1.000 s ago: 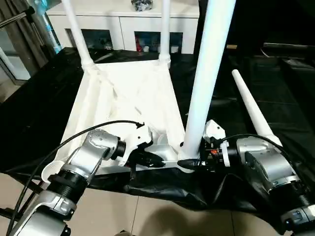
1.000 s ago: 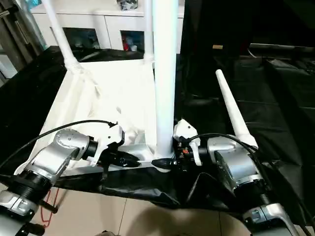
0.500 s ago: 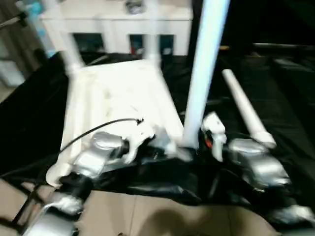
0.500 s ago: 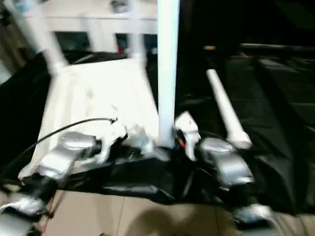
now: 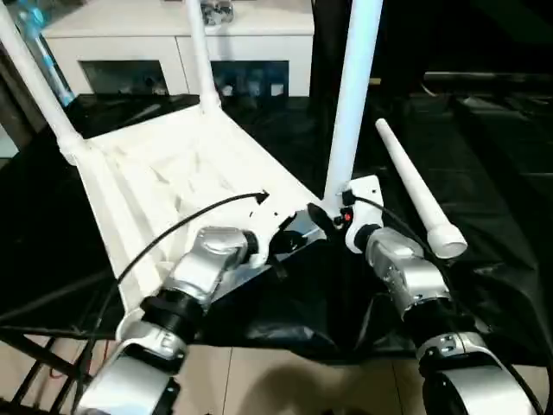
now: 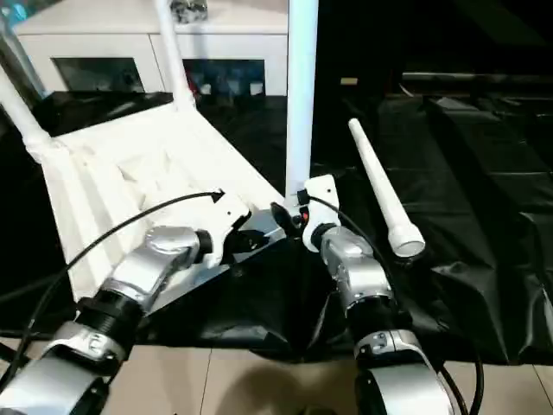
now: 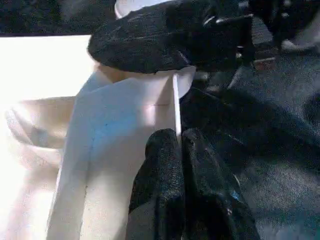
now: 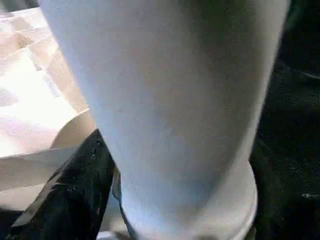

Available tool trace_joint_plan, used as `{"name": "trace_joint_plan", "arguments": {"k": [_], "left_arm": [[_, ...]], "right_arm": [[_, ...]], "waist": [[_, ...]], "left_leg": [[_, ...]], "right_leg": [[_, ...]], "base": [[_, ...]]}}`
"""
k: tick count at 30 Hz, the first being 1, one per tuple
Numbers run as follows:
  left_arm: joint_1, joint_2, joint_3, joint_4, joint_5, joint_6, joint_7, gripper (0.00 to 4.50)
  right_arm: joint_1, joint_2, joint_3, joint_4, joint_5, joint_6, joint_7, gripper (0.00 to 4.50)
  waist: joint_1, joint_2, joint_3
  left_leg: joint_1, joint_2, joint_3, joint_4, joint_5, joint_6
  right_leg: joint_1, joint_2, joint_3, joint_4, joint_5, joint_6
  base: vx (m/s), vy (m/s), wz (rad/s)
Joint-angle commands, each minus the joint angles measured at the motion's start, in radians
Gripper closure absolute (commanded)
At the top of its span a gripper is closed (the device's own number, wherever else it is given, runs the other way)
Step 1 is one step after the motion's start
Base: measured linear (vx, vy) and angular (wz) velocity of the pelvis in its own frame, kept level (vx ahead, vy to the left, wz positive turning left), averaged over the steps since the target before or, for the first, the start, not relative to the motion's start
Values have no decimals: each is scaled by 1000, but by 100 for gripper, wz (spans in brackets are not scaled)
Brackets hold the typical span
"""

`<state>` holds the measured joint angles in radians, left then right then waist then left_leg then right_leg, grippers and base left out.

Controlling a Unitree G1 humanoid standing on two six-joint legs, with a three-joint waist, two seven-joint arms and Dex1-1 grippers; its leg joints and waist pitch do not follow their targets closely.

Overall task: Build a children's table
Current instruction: Rotate leg to tighten

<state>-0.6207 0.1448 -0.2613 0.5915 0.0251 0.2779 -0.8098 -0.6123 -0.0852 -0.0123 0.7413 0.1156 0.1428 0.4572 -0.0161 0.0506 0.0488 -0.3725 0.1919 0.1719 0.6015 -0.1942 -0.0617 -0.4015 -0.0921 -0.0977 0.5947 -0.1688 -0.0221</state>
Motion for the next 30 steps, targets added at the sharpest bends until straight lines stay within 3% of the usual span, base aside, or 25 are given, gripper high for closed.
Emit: {"name": "trace_joint_plan", "arguments": {"k": [1, 3, 5, 7, 10, 15, 18, 23, 30], "left_arm": [[-1, 9, -48, -79, -30, -45, -110, 450], [7, 27, -56, -90, -36, -58, -144, 450], [17, 47, -56, -105, -49, -70, -190, 450], [24, 62, -59, -115, -54, -86, -227, 450], [35, 92, -69, -132, -65, -92, -289, 450], [56, 149, -88, -169, -87, -101, -405, 450], [64, 175, -98, -184, -96, -102, -458, 450], [71, 203, -109, -190, -90, -106, -504, 450], [71, 200, -103, -180, -83, -111, -480, 450]], "right_arm": [[0, -18, 96, -16, -7, -1, 137, 53], [4, -51, 124, -29, -22, -21, 190, 53], [27, -107, 148, -86, -6, -16, 319, 53], [42, -142, 161, -123, 4, -13, 398, 53], [71, -201, 179, -187, 24, 3, 532, 53], [116, -303, 231, -289, 66, 57, 719, 53], [136, -326, 246, -331, 78, 78, 766, 53], [163, -345, 271, -387, 69, 107, 811, 118], [185, -335, 289, -411, 68, 125, 799, 160]], "waist": [[10, 0, -74], [15, -3, -76], [19, -1, -75], [34, -2, -76], [53, -1, -73], [73, 0, -70], [75, 0, -69], [74, -1, -69], [74, -2, -71]], "left_leg": [[0, 30, -9, -63, -137, 110], [-2, 30, -7, -60, -111, 131], [1, 31, -6, -60, -118, 133], [5, 35, -4, -59, -120, 142], [9, 39, -1, -61, -130, 137], [12, 41, -1, -64, -163, 111], [12, 41, -1, -66, -170, 98], [10, 39, -3, -67, -166, 89], [8, 38, -3, -66, -151, 82]], "right_leg": [[60, -55, 43, -65, -154, -247], [63, -52, 45, -53, -68, -273], [63, -53, 45, -54, -66, -276], [63, -52, 47, -51, -60, -279], [60, -50, 47, -54, -82, -275], [58, -52, 49, -59, -149, -255], [57, -53, 51, -59, -164, -251], [56, -52, 50, -62, -189, -235], [58, -53, 50, -62, -185, -229]], "base": [[0, 0, 0], [0, 0, 0], [0, 0, 0], [0, 0, 0], [0, 0, 0], [0, 0, 0], [0, 0, 0], [0, 0, 0], [0, 0, 0]]}}
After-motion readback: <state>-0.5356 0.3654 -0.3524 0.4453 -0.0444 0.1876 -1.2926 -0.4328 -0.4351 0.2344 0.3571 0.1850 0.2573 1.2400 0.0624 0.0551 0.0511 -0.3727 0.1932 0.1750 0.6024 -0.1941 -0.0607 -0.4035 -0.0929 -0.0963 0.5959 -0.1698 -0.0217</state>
